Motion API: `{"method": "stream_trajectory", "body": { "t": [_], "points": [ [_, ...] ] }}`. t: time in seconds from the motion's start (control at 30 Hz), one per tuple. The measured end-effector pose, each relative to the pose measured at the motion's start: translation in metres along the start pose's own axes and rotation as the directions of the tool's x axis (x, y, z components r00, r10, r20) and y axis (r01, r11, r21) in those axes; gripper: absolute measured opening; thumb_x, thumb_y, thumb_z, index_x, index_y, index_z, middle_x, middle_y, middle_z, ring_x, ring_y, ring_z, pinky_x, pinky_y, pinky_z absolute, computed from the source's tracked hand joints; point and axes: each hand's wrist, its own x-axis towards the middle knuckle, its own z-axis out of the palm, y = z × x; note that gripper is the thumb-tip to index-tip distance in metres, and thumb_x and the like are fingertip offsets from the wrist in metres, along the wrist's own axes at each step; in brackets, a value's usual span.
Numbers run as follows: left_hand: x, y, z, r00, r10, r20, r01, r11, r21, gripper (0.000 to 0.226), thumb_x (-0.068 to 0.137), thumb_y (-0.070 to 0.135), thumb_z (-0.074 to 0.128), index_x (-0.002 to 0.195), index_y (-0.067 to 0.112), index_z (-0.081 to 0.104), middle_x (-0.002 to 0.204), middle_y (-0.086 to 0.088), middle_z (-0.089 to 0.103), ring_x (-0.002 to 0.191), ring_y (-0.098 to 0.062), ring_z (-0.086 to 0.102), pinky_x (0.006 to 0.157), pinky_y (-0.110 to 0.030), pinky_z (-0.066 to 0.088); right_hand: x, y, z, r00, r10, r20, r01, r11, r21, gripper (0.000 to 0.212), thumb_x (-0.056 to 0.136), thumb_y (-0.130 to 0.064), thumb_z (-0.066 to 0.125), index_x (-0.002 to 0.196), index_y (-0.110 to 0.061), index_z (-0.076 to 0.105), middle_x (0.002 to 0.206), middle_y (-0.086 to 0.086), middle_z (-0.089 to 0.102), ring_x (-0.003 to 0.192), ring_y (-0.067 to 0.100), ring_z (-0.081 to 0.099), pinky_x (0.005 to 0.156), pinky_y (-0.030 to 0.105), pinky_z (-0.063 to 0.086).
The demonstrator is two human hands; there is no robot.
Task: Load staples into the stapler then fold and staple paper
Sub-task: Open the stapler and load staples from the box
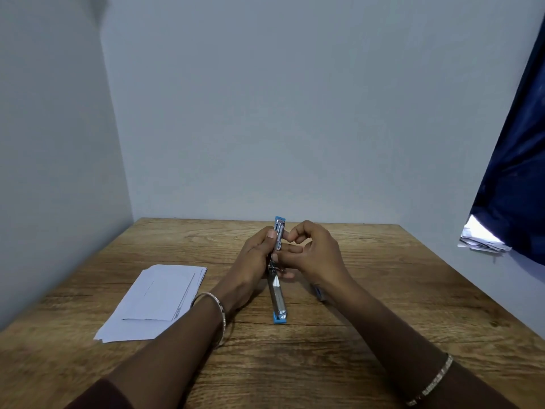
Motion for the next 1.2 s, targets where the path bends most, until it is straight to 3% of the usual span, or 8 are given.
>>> {"method": "stream_trajectory", "body": {
  "t": [0.1, 0.23, 0.4, 0.47, 0.63, 0.73, 1.0, 1.2],
  "points": [
    [0.000, 0.001, 0.001, 1.000, -0.011, 0.002, 0.012, 0.999, -0.041, 0.033, 0.110, 0.029, 0.036, 0.102, 0.014, 0.064, 0.094, -0.016, 0.079, 0.080, -0.026, 0.075, 0.072, -0.049, 0.061, -0.002, -0.002, 0.001, 0.999, -0.035, 0.008, 0.035, 0.998, -0.044, 0.033, 0.065, 0.002, 0.087, 0.083, -0.015, 0.065, 0.099, 0.019, 0.061, 0.083, 0.034, 0.075, 0.055, 0.048, 0.065],
    [-0.001, 0.003, 0.000, 1.000, -0.021, 0.011, 0.021, 1.000, -0.002, 0.032, 0.110, 0.028, 0.035, 0.094, 0.017, 0.060, 0.082, -0.004, 0.077, 0.069, -0.015, 0.074, 0.061, -0.040, 0.063, -0.004, -0.005, 0.005, 0.997, -0.075, 0.013, 0.076, 0.993, -0.094, 0.029, 0.068, 0.003, 0.080, 0.086, -0.017, 0.068, 0.085, 0.013, 0.062, 0.079, 0.038, 0.073, 0.053, 0.055, 0.063],
    [0.003, 0.006, -0.003, 0.999, -0.024, -0.024, 0.024, 1.000, 0.010, 0.028, 0.109, 0.030, 0.038, 0.095, 0.019, 0.059, 0.069, 0.006, 0.068, 0.058, -0.010, 0.063, 0.058, -0.033, 0.059, -0.007, -0.009, 0.006, 0.983, -0.176, -0.043, 0.160, 0.955, -0.251, 0.025, 0.072, -0.012, 0.085, 0.090, -0.028, 0.076, 0.069, -0.009, 0.069, 0.062, 0.006, 0.067, 0.062, 0.043, 0.064],
    [0.002, 0.007, -0.004, 1.000, -0.019, -0.024, 0.019, 1.000, 0.015, 0.028, 0.109, 0.029, 0.038, 0.091, 0.021, 0.057, 0.066, 0.007, 0.067, 0.054, -0.007, 0.063, 0.051, -0.028, 0.055, -0.009, -0.011, 0.006, 0.981, -0.189, -0.054, 0.166, 0.943, -0.288, 0.023, 0.073, -0.017, 0.086, 0.090, -0.030, 0.078, 0.069, -0.010, 0.072, 0.062, 0.003, 0.069, 0.062, 0.040, 0.063],
    [0.001, 0.008, 0.001, 0.999, -0.045, -0.016, 0.046, 0.999, 0.021, 0.021, 0.109, 0.023, 0.038, 0.098, 0.015, 0.052, 0.072, -0.001, 0.064, 0.060, -0.016, 0.057, 0.054, -0.033, 0.059, -0.006, -0.014, 0.002, 0.986, -0.162, -0.047, 0.136, 0.929, -0.344, 0.020, 0.066, -0.021, 0.089, 0.078, -0.031, 0.077, 0.063, -0.015, 0.070, 0.061, -0.010, 0.063, 0.052, 0.007, 0.043],
    [0.001, 0.007, 0.002, 0.999, -0.053, -0.008, 0.053, 0.998, 0.015, 0.018, 0.109, 0.019, 0.038, 0.099, 0.013, 0.052, 0.074, -0.004, 0.062, 0.056, -0.014, 0.057, 0.049, -0.031, 0.057, -0.006, -0.014, -0.001, 0.992, -0.117, -0.038, 0.096, 0.930, -0.355, 0.019, 0.065, -0.021, 0.090, 0.078, -0.028, 0.078, 0.066, -0.012, 0.073, 0.058, -0.008, 0.063, 0.051, 0.008, 0.040],
    [0.002, 0.001, 0.003, 0.996, -0.072, 0.052, 0.071, 0.997, 0.030, 0.049, 0.107, 0.019, 0.041, 0.064, 0.028, 0.060, 0.064, -0.001, 0.065, 0.048, -0.016, 0.061, 0.057, -0.035, 0.054, -0.003, -0.018, -0.010, 0.994, -0.080, 0.070, 0.099, 0.929, -0.357, 0.016, 0.064, -0.013, 0.086, 0.068, -0.022, 0.074, 0.060, -0.007, 0.074, 0.053, 0.000, 0.068, 0.060, 0.030, 0.062],
    [0.000, 0.005, 0.001, 0.993, -0.113, 0.037, 0.109, 0.988, 0.110, 0.024, 0.109, 0.022, 0.039, 0.094, 0.014, 0.056, 0.074, -0.005, 0.068, 0.056, -0.016, 0.066, 0.066, -0.045, 0.062, 0.001, -0.017, -0.011, 0.982, -0.092, 0.164, 0.146, 0.921, -0.362, 0.017, 0.069, -0.008, 0.084, 0.065, -0.019, 0.073, 0.063, -0.004, 0.073, 0.049, -0.001, 0.060, 0.055, 0.022, 0.053]
  ]
}}
